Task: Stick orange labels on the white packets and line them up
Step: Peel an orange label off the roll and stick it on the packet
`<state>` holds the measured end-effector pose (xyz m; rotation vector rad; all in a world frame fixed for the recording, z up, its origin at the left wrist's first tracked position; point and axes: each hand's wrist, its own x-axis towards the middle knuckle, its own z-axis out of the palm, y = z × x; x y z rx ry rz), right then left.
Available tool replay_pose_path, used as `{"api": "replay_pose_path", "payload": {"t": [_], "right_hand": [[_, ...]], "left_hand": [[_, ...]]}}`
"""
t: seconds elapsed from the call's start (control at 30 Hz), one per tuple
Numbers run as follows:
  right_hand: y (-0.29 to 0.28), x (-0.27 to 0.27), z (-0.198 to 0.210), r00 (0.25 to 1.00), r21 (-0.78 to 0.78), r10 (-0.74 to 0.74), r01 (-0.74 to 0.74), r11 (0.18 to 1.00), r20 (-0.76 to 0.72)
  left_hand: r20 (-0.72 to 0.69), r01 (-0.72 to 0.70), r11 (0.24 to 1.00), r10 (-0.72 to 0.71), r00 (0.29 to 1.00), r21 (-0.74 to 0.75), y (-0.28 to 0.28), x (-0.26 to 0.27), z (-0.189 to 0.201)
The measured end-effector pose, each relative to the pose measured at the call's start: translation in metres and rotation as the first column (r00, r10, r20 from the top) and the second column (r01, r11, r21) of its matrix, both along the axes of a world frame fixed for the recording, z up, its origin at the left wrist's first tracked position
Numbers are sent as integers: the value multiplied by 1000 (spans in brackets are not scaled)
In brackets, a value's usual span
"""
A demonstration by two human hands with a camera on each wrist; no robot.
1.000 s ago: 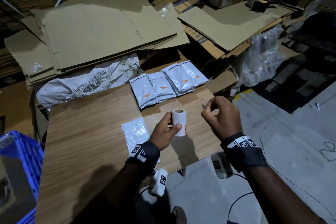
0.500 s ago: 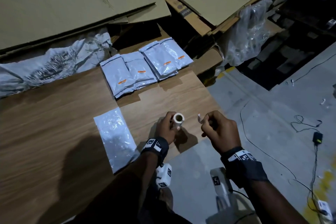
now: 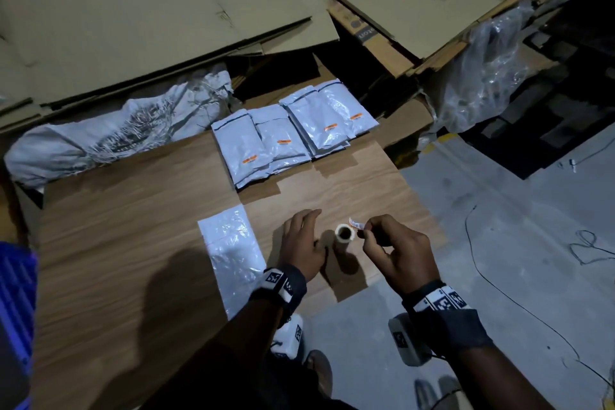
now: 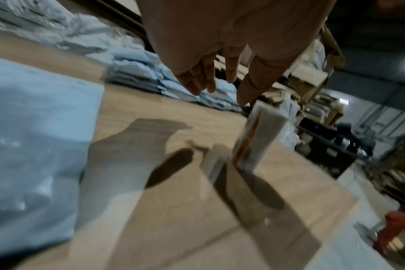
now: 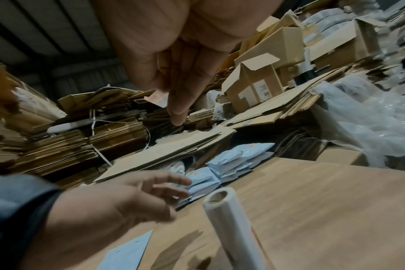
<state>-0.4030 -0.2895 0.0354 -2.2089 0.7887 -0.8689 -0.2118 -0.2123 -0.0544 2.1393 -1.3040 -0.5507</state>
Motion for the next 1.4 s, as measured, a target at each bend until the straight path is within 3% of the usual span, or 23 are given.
{"api": "replay_pose_path", "payload": {"t": [0.1, 0.2, 0.3, 0.6, 0.77, 1.07, 1.17, 1.23, 1.4], "right_hand": [[3, 16, 1, 996, -26, 84, -84, 996, 35], [4, 34, -1, 987, -63, 157, -155, 986, 36], [11, 54, 4, 976, -102, 213, -209, 973, 33], [42, 98, 6, 924, -85, 381, -376, 923, 40], [53, 111, 10, 918, 73, 370, -382, 921, 141], [68, 128, 11, 927, 346, 274, -352, 870, 255], [71, 126, 6, 952, 336, 196, -269, 903, 236], [74, 123, 3, 960, 400, 168, -248, 882, 225], [85, 124, -4, 955, 422, 266, -296, 857, 128]], "left_hand": [[-177, -55, 982, 23, 984, -179, 15, 19, 30], [-453, -120, 955, -16, 891, -269, 33, 32, 70], [-595, -151, 945, -55, 802, -290, 50, 37, 98], [-602, -313, 885, 47, 797, -345, 90, 56, 103], [-591, -322, 884, 66, 804, -339, 108, 58, 100], [-673, -381, 875, 90, 735, -299, 118, 51, 99], [-701, -448, 841, 121, 703, -304, 121, 54, 98], [-722, -482, 825, 137, 678, -296, 124, 57, 96], [-752, -535, 799, 170, 636, -273, 131, 56, 93]]}}
